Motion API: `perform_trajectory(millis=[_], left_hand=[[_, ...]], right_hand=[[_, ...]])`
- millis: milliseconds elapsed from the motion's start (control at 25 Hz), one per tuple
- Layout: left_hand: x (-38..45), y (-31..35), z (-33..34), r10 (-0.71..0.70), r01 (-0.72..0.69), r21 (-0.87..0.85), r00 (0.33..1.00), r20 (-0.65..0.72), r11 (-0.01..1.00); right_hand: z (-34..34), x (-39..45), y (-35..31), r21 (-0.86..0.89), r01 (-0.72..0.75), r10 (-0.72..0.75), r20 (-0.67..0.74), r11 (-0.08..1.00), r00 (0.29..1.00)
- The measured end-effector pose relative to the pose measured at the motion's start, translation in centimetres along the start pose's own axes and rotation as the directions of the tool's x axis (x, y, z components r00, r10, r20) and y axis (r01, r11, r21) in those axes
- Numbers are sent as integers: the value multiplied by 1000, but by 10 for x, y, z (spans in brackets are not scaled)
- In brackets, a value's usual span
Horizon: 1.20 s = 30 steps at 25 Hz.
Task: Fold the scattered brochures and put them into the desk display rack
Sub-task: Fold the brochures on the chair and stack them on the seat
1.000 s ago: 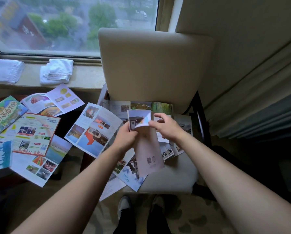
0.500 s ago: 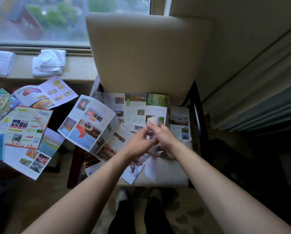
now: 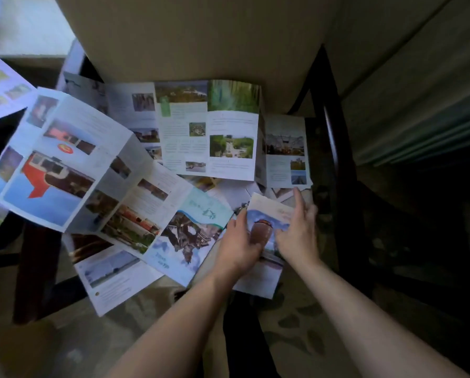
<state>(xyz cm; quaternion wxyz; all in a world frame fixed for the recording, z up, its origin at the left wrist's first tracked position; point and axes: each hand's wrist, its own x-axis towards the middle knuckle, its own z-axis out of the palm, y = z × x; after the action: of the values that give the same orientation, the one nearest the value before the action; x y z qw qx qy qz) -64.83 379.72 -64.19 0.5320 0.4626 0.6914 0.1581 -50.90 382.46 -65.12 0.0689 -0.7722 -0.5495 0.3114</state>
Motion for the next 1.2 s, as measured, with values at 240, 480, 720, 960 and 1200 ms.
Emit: perform_trajectory(millis=[240,480,720,960,1200], left_hand=[[20,-35,45,138,-146,491,989,53,859],[10,-52,57,248,-385,751,923,295,536],[14,-51,21,373,-491,706,866,333,510],[-1,-88,-82,201,-109,664,978,-63,739],[-6,-132,-104,-151,85,629,987,52,773]], right_hand=[[42,29,50,-277,-11,-21,-114,961,993],[55,-5,51,-466,149,-208,-77,872,975],[51,-10,45,-434,108,-89,66,894,994],[33,-40,-21,-201,-59,80,100,978,992],[105,-67,-102,65,-189,156,341,980,927]])
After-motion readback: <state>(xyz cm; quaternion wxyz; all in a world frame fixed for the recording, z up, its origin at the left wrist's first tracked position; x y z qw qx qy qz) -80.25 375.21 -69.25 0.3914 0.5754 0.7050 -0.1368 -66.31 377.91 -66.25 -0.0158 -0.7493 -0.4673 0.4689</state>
